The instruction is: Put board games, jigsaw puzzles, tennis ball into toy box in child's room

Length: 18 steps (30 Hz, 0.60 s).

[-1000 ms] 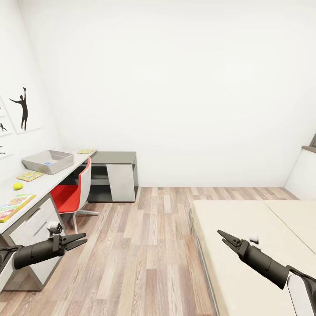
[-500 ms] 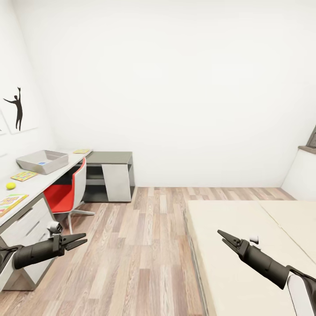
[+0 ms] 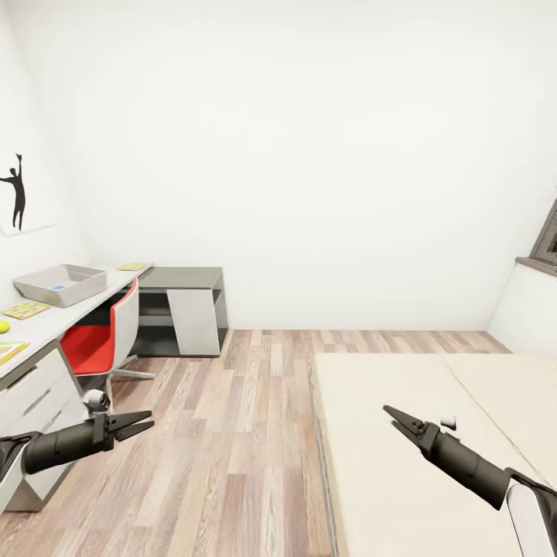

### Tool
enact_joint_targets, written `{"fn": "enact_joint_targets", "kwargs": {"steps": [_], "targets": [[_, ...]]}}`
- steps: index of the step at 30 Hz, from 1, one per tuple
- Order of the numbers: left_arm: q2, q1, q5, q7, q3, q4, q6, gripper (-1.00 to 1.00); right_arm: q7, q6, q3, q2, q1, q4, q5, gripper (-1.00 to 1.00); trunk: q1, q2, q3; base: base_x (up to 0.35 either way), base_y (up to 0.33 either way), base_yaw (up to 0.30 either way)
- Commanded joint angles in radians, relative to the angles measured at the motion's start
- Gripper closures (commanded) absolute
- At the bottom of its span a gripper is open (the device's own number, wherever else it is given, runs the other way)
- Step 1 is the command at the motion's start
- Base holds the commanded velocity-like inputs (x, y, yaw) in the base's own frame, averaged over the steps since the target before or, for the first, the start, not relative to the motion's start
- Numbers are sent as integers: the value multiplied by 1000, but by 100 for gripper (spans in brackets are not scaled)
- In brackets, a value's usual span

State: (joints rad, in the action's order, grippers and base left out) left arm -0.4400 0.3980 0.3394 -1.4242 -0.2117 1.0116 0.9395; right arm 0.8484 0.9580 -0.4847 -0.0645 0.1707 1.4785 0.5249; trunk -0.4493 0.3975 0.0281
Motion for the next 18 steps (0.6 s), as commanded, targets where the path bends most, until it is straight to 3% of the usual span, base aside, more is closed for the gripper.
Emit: {"fn": "enact_joint_targets", "kwargs": {"steps": [1, 18], "targets": [[0, 1, 1, -2, 0, 1, 11, -100, 5, 4, -1, 0, 1, 0, -2, -100, -1, 3, 2, 0, -293, 0], [0, 1, 1, -2, 0, 1, 11, -100, 6, 5, -2, 0, 1, 3, -2, -100, -1, 3, 2, 0, -294, 0]]}}
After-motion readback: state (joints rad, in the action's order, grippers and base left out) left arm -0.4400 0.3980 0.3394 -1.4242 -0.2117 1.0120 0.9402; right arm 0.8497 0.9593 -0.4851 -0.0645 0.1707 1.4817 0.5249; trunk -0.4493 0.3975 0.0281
